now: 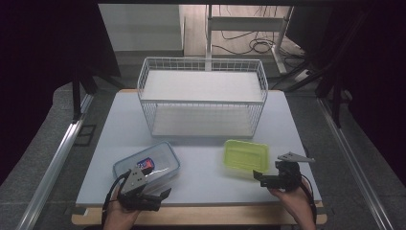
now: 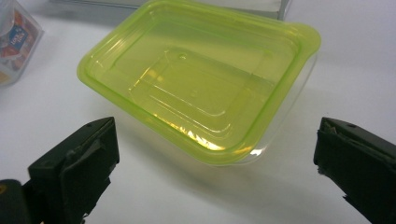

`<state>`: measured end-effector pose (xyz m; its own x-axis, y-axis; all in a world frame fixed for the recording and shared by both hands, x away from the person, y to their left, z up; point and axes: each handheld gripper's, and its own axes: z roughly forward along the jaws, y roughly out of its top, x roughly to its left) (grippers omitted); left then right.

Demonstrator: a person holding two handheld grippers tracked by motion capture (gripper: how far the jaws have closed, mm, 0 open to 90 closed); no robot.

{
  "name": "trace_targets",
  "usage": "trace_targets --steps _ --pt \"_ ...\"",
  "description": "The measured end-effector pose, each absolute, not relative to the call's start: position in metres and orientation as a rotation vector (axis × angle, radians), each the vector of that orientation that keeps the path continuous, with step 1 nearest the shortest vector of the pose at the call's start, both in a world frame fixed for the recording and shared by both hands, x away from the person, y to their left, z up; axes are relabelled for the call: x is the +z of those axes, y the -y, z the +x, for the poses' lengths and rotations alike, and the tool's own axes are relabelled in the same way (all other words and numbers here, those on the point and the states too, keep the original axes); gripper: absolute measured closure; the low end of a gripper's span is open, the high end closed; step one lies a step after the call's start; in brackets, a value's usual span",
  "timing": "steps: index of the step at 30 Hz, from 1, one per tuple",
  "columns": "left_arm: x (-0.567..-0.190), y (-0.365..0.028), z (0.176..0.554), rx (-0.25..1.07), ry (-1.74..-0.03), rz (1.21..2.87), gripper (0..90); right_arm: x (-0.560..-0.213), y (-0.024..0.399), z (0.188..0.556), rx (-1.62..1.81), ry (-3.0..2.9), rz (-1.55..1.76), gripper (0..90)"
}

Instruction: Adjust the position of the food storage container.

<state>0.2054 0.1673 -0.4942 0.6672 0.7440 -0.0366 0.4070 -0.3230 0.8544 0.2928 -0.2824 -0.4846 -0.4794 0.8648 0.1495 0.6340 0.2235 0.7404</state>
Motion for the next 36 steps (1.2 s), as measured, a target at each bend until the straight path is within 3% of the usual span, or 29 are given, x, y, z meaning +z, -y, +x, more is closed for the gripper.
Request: trace_targets --steps 10,16,17,22,30,36 --pt "-0.491 -0.176 0.208 0.344 -0.944 1.881 9.8 -0.466 0.261 0.297 1.160 -2.239 1.302 24.4" --pt "-0.491 -0.171 0.207 0.367 -0.925 1.912 9.8 -0.460 0.243 0.304 1.146 -2.292 1.249 28.5" --pt "-0.491 -0.169 0.206 0.398 -0.908 1.936 9.5 -0.458 0.236 0.309 1.145 -2.335 1.229 33.3" --pt "-0.490 -0.165 0.204 0.358 -0.843 1.946 7.3 -0.457 0.219 0.321 1.148 -2.414 1.198 40.1" --pt "-0.491 -0.165 0.206 0.321 -0.798 1.942 3.9 -0.458 0.176 0.345 1.147 -2.521 1.047 61.0" --pt "-0.492 -0.165 0.206 0.356 -0.794 1.958 4.0 -0.459 0.150 0.359 1.107 -2.526 0.984 87.1"
